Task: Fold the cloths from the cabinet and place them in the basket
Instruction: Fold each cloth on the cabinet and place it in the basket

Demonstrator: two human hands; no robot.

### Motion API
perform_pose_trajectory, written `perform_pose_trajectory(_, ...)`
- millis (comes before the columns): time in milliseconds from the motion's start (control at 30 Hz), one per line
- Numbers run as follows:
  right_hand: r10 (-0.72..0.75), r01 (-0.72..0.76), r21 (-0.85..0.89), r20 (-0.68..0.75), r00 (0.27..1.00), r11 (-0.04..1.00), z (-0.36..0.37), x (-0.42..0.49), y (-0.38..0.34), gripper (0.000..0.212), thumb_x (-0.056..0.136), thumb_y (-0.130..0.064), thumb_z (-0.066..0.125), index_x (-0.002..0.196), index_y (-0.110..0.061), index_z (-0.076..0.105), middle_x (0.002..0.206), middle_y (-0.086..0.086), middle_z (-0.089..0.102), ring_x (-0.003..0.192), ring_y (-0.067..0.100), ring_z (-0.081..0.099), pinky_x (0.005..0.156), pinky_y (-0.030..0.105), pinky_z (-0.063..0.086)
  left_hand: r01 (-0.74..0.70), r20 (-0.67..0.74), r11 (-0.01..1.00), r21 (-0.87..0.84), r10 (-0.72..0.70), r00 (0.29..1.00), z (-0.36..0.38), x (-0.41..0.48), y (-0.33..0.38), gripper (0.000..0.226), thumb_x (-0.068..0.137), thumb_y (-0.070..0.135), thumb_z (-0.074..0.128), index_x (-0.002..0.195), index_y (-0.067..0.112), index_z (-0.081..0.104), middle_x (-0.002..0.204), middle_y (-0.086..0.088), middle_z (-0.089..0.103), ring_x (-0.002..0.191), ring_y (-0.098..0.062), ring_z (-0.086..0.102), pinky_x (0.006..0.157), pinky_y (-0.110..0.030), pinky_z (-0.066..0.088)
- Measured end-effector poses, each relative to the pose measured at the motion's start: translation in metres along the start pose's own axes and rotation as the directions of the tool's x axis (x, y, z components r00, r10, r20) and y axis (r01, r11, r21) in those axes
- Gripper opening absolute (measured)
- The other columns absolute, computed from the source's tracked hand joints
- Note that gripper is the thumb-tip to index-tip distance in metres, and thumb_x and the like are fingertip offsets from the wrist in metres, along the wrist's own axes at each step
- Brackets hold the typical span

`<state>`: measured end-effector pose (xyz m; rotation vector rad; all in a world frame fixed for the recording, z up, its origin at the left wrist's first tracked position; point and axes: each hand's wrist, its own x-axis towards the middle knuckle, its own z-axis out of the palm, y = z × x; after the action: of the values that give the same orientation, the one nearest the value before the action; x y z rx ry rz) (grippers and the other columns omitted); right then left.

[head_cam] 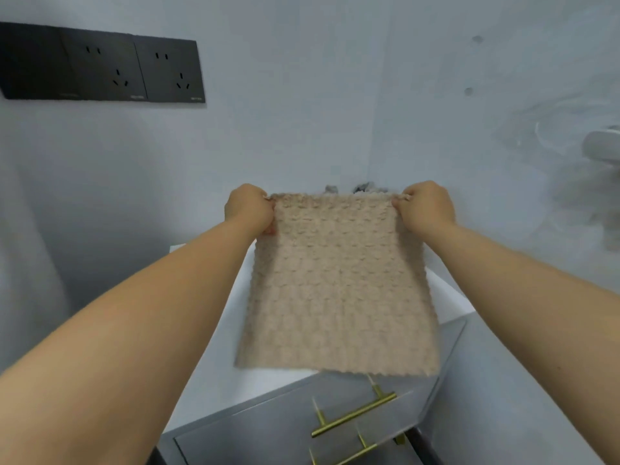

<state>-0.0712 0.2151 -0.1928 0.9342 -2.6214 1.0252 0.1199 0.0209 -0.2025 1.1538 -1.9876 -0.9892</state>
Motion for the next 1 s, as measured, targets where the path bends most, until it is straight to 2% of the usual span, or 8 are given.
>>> perform_pose_trajectory(133, 0.081, -0.07, -0.066, 0.183, 0.98, 0.995, 0.013, 0.0, 0.002, 0.039, 0.089, -0.014, 0.06, 0.055, -0.011, 0.041, 0.054, 0.004, 0.038, 0.057, 0.022, 0.039, 0.051, 0.03, 0.027, -0.073, -0.054, 0.994, 0.085, 0.078, 0.996, 0.012, -0.002, -0.011, 0.036, 0.092, 0.008, 0.05, 0.059, 0.019, 0.043, 0.08, -0.009, 0.052, 0.074, -0.027, 0.053, 0.071, -0.032, 0.043)
perform_pose_trajectory(200, 0.075, -0.073, -0.023, 0.151, 0.986, 0.997, 0.015, -0.004, 0.006, 0.037, 0.09, -0.013, 0.059, 0.056, -0.01, 0.046, 0.054, 0.005, 0.041, 0.055, 0.022, 0.04, 0.051, 0.028, 0.029, -0.105, -0.005, 0.99, 0.091, 0.106, 0.994, 0.015, -0.008, -0.017, 0.032, 0.093, 0.007, 0.049, 0.061, 0.014, 0.049, 0.078, -0.01, 0.052, 0.073, -0.027, 0.052, 0.07, -0.035, 0.046)
perform_pose_trajectory(300, 0.001, -0.008, 0.046, 0.163, 0.987, 0.999, 0.008, -0.015, 0.007, 0.023, 0.088, -0.011, 0.06, 0.065, -0.006, 0.058, 0.059, 0.007, 0.046, 0.058, 0.02, 0.043, 0.054, 0.027, 0.031, -0.144, 0.05, 0.987, 0.072, 0.141, 0.989, 0.006, -0.016, -0.022, 0.023, 0.091, 0.006, 0.049, 0.079, 0.004, 0.068, 0.086, -0.015, 0.067, 0.084, -0.034, 0.066, 0.081, -0.044, 0.053)
perform_pose_trajectory(367, -0.068, 0.052, 0.088, 0.189, 0.98, 0.995, 0.0, -0.026, 0.008, 0.027, 0.086, -0.012, 0.062, 0.06, -0.007, 0.056, 0.055, 0.004, 0.04, 0.053, 0.015, 0.037, 0.05, 0.027, 0.028, -0.151, 0.071, 0.988, 0.028, 0.149, 0.986, -0.005, -0.025, -0.024, 0.021, 0.091, 0.004, 0.05, 0.085, 0.006, 0.07, 0.09, -0.013, 0.07, 0.084, -0.027, 0.068, 0.075, -0.035, 0.055)
perform_pose_trajectory(600, -0.197, 0.159, 0.164, 0.248, 0.949, 0.974, -0.024, -0.073, 0.017, 0.02, 0.081, -0.008, 0.067, 0.066, 0.005, 0.061, 0.058, 0.007, 0.045, 0.055, 0.015, 0.04, 0.055, 0.027, 0.033, -0.151, 0.267, 0.989, -0.001, 0.146, 0.953, -0.049, -0.057, -0.047, 0.019, 0.087, 0.001, 0.06, 0.078, 0.015, 0.069, 0.081, -0.001, 0.068, 0.081, -0.013, 0.064, 0.075, -0.026, 0.05)
perform_pose_trajectory(700, -0.217, 0.16, 0.189, 0.335, 0.917, 0.969, -0.033, -0.088, 0.02, 0.005, 0.079, -0.008, 0.072, 0.075, -0.006, 0.071, 0.073, 0.01, 0.064, 0.071, 0.016, 0.054, 0.069, 0.029, 0.044, -0.18, 0.315, 0.98, 0.085, 0.146, 0.938, -0.055, -0.07, -0.056, 0.016, 0.086, 0.002, 0.062, 0.083, 0.013, 0.072, 0.082, 0.0, 0.067, 0.081, -0.014, 0.06, 0.071, -0.026, 0.047)
perform_pose_trajectory(867, -0.208, 0.2, 0.08, 0.588, 0.781, 0.976, -0.037, -0.108, 0.025, 0.006, 0.077, -0.015, 0.076, 0.076, -0.01, 0.075, 0.073, 0.006, 0.063, 0.071, 0.012, 0.05, 0.065, 0.027, 0.039, -0.326, 0.428, 0.823, 0.465, 0.113, 0.897, -0.06, -0.086, -0.068, 0.017, 0.09, 0.013, 0.059, 0.095, 0.015, 0.075, 0.093, 0.0, 0.068, 0.084, -0.015, 0.055, 0.073, -0.025, 0.039)
perform_pose_trajectory(1000, -0.208, 0.295, -0.018, 0.669, 0.714, 0.955, -0.035, -0.117, 0.026, 0.006, 0.078, -0.013, 0.075, 0.084, -0.011, 0.077, 0.078, -0.003, 0.069, 0.076, 0.007, 0.057, 0.067, 0.016, 0.042, -0.38, 0.493, 0.741, 0.554, 0.077, 0.867, -0.06, -0.099, -0.072, 0.03, 0.09, 0.008, 0.051, 0.108, 0.018, 0.073, 0.114, 0.004, 0.067, 0.099, -0.013, 0.054, 0.083, -0.022, 0.039)
